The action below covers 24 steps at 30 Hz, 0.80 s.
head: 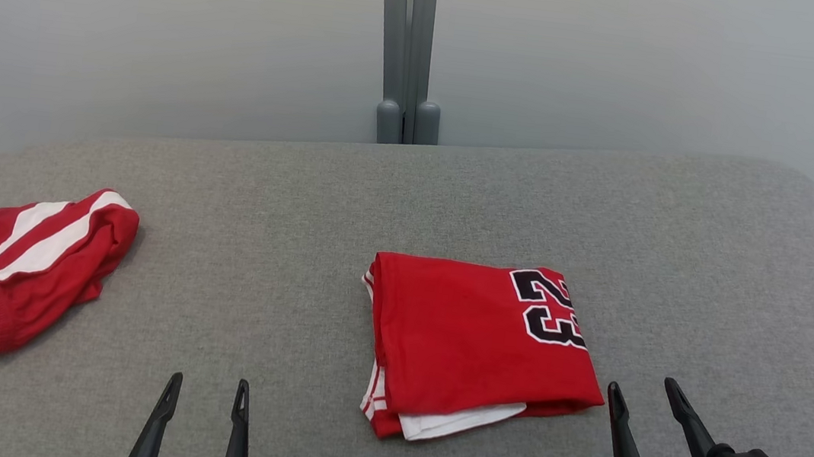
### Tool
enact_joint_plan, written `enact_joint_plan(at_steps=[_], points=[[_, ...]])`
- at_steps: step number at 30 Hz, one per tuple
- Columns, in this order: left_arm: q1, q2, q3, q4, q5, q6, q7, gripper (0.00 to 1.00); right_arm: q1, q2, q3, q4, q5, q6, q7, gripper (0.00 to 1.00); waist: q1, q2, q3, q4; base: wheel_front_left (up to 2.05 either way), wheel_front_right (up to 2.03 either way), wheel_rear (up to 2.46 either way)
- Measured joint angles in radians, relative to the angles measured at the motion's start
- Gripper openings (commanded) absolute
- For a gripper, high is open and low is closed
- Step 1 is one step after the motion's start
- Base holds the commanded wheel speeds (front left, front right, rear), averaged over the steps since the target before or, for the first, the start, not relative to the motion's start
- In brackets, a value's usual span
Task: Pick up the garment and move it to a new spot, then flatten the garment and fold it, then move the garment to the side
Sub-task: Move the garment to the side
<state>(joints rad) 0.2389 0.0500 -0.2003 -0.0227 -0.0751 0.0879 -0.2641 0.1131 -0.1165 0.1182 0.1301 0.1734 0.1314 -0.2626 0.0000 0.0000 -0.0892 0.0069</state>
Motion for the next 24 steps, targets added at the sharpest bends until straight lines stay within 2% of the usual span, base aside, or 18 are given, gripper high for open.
enact_joint_plan(at_steps=[16, 24], points=[[-0.009, 0.000, -0.009, 0.001, 0.000, -0.001, 0.000, 1.00, -0.006, -0.005, 0.012, 0.010, 0.010, 0.000, 0.000, 1.00, 0.0000, 0.0001, 0.020, 0.005, 0.00, 0.00, 0.00], [-0.053, 0.000, -0.049, -0.004, 0.006, -0.001, 0.000, 1.00, -0.097, -0.062, 0.095, 0.108, 0.132, 0.000, 0.000, 1.00, 0.0000, 0.0000, 0.057, 0.016, 0.00, 0.00, 0.00]])
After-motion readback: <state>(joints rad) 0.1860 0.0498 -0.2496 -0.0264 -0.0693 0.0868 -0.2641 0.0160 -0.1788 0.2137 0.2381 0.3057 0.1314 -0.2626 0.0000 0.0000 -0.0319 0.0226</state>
